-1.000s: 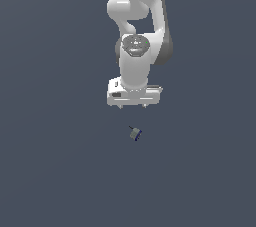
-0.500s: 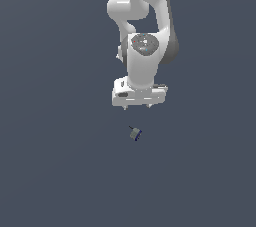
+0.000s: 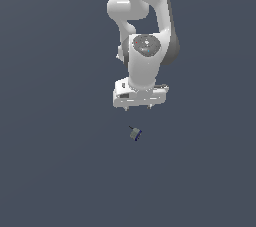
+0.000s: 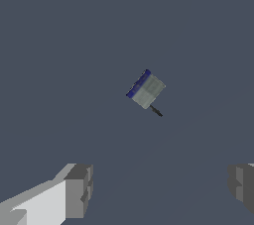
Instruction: Pick up the object and move it to a goal position.
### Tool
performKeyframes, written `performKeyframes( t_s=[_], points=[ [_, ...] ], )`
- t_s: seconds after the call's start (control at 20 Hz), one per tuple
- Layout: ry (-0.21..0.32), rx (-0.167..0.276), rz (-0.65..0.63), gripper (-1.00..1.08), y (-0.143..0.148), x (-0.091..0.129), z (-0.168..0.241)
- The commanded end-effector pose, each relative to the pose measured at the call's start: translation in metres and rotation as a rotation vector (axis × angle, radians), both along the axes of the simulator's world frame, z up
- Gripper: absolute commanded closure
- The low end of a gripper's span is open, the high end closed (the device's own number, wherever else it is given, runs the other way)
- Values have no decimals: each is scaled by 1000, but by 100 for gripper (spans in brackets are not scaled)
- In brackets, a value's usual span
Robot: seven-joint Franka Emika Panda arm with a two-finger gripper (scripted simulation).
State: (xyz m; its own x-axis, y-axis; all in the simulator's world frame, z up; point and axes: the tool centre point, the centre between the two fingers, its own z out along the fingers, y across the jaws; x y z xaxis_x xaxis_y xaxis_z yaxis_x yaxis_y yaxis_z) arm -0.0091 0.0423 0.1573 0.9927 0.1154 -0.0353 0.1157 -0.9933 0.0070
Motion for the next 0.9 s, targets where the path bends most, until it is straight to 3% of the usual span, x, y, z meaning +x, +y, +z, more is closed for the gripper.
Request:
performKeyframes(
  t_s=[0.0,0.4,0.85],
  points=[
    [0,0,25,-92,0,2,-3],
    [-3,1,164,-92,-3,10,-17],
    [-8,7,402,-92,-8,24,-41]
  ],
)
